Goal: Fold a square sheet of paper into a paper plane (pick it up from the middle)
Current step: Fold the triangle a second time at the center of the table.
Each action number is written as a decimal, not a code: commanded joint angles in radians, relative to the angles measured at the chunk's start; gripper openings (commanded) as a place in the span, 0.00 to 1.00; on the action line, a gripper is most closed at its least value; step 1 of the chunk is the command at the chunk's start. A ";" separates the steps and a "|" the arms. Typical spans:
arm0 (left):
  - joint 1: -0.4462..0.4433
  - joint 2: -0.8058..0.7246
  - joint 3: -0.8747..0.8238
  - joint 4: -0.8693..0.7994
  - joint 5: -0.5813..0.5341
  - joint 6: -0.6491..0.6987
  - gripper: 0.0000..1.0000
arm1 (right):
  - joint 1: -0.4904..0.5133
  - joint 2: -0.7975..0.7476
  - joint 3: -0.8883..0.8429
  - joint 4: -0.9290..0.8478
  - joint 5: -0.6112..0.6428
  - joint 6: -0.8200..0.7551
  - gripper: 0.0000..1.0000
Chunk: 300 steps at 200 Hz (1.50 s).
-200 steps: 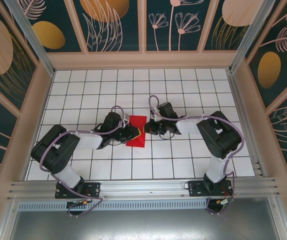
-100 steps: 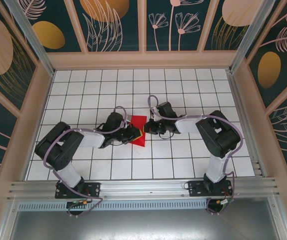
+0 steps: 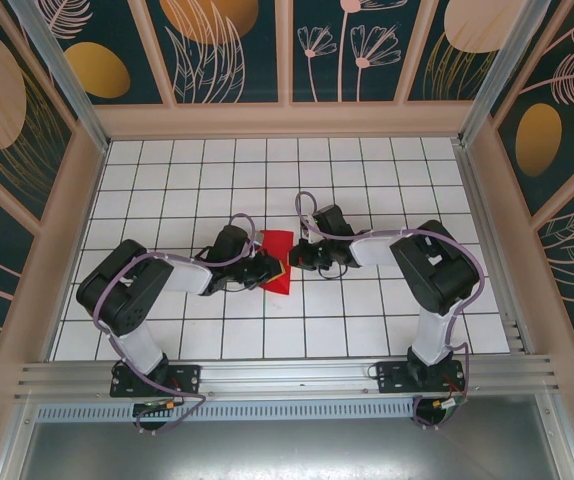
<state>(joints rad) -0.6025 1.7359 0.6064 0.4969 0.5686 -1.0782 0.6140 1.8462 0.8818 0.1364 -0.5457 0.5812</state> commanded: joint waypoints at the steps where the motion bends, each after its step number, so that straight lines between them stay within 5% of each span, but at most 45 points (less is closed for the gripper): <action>1: -0.009 0.018 0.016 0.005 0.012 0.021 0.08 | -0.005 0.008 0.012 -0.017 0.009 -0.021 0.00; 300: -0.012 0.048 0.022 -0.017 -0.007 0.027 0.08 | -0.006 0.044 0.052 -0.042 0.015 -0.044 0.00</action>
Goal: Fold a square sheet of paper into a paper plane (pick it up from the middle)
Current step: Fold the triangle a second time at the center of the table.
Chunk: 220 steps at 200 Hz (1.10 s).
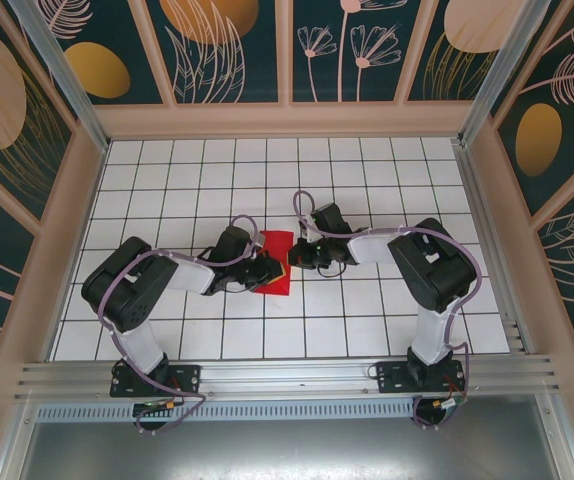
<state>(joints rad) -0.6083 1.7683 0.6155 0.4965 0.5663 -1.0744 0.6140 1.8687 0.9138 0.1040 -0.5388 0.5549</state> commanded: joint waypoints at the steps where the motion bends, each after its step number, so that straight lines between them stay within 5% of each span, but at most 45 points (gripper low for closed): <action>1: -0.007 0.016 0.013 -0.016 -0.004 0.024 0.08 | -0.006 0.021 0.020 -0.010 0.008 -0.018 0.00; 152: -0.006 0.035 0.016 -0.041 -0.014 0.032 0.08 | -0.007 0.006 0.019 -0.027 0.026 -0.019 0.00; 220: -0.007 0.047 0.005 -0.094 -0.033 0.045 0.07 | -0.007 -0.029 0.026 -0.056 0.047 -0.020 0.10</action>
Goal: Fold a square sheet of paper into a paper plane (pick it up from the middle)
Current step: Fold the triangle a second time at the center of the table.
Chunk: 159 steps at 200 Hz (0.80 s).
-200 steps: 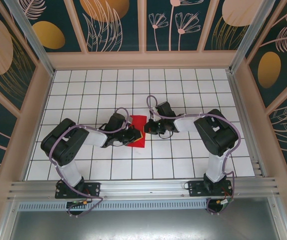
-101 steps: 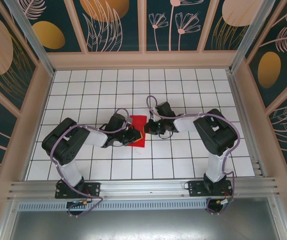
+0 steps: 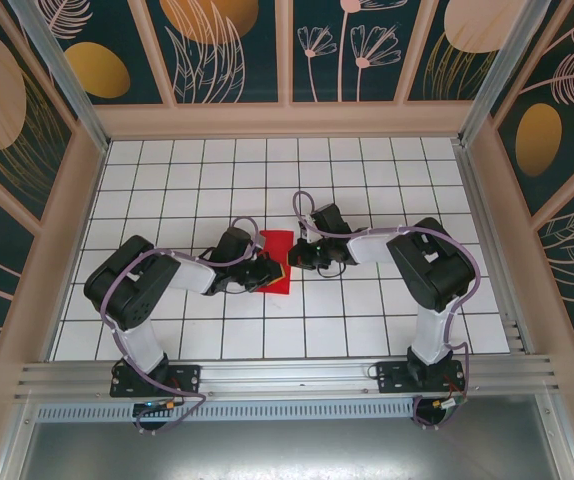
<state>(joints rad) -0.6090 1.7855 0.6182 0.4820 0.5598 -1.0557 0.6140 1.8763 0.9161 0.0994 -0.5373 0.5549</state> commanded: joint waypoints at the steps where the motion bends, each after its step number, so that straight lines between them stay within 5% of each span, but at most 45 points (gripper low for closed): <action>1: -0.006 0.030 0.002 -0.080 -0.028 0.026 0.07 | -0.007 -0.037 0.023 -0.051 0.046 -0.020 0.10; 117: -0.007 0.034 0.011 -0.132 -0.046 0.053 0.05 | 0.006 -0.066 0.028 -0.072 0.068 -0.023 0.17; 159: -0.007 0.036 0.016 -0.158 -0.052 0.071 0.04 | 0.019 -0.035 0.054 -0.076 0.047 -0.026 0.09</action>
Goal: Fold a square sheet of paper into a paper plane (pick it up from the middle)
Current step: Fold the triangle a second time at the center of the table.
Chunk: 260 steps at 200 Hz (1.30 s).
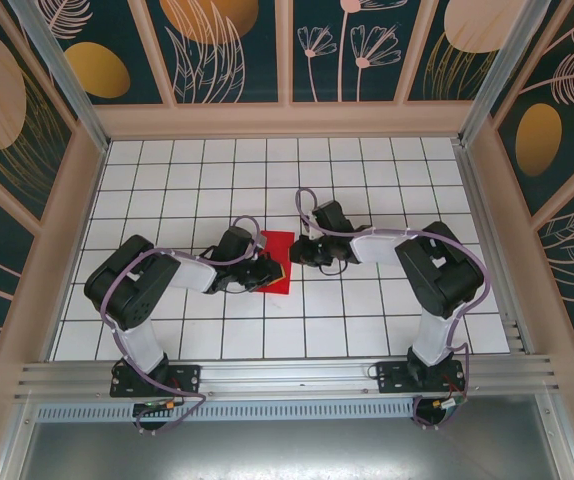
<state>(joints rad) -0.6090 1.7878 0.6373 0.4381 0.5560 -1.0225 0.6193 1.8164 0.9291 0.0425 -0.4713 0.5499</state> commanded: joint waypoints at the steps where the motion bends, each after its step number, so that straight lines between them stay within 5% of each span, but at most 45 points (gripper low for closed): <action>1: -0.007 0.033 -0.002 -0.115 -0.049 0.038 0.04 | 0.013 0.026 0.041 -0.019 -0.019 -0.021 0.09; 150: -0.006 -0.020 0.049 -0.161 -0.060 0.066 0.05 | 0.026 0.118 0.033 -0.093 0.062 -0.104 0.01; 199: -0.005 -0.141 0.094 -0.222 -0.140 0.098 0.09 | 0.025 0.137 0.016 -0.104 0.102 -0.139 0.00; 260: -0.001 -0.080 0.104 -0.270 -0.182 0.117 0.07 | 0.026 0.139 0.012 -0.087 0.091 -0.136 0.00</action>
<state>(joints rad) -0.6136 1.6764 0.7288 0.2234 0.4053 -0.9348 0.6415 1.8889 0.9638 0.0341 -0.4721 0.4423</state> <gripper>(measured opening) 0.082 0.055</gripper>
